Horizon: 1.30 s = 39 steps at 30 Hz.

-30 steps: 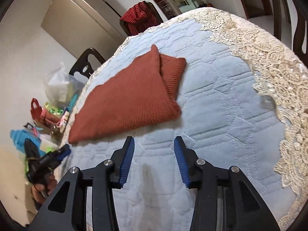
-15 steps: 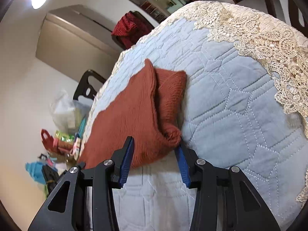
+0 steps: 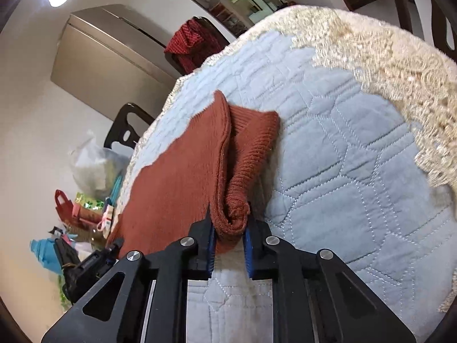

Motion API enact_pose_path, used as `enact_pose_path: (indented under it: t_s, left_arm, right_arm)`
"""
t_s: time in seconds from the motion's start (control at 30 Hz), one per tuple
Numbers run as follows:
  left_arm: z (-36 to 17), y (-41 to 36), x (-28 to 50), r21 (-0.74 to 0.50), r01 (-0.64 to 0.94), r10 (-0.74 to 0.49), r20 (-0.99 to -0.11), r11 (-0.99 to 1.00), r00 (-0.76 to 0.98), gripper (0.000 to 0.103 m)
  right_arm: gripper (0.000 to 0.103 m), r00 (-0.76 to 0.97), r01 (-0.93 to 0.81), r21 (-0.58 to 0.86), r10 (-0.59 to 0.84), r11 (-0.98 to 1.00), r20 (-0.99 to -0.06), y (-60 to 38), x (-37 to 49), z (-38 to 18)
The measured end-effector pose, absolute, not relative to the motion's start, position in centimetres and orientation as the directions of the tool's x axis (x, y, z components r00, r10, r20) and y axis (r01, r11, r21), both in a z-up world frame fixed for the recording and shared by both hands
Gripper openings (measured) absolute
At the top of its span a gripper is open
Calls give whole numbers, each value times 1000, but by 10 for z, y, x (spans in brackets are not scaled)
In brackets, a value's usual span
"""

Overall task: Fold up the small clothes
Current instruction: 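Grasp the side edge of the folded sweater with both grippers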

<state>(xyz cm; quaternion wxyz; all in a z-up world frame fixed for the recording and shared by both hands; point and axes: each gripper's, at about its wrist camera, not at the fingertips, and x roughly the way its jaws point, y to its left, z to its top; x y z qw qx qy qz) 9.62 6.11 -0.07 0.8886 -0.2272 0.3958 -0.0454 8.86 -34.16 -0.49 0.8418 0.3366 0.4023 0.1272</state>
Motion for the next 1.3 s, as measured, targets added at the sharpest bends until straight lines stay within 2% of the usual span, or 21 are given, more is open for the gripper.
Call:
enact_pose_path:
  t_s: [0.23,0.47,0.63,0.83,1.3]
  left_arm:
    - [13,65,61,-469,-34,-322,-655,882,684,18]
    - [6,73,11,-518,-37,-373,-662,854,650,18]
    - [-1,70,-11,-510,-33,-377,-676,860,633,19]
    - [-10,72,-13,-520,-41,-385,-680,853,624,19]
    - [-12,71,-20,-517,-18,-393,-673,856,626,19]
  right_arm:
    - [15,650,25,665,493,746,-578,-347,64,11]
    - [15,626,34,681,516,731,-585,-357,22,10]
    - [15,609,40,671,514,741,-604,-358,1,9]
    - [15,590,75,682,519,728,-619,-364,-2,-12]
    - [15,599,47,672,518,739,-611,-363,-12,-12]
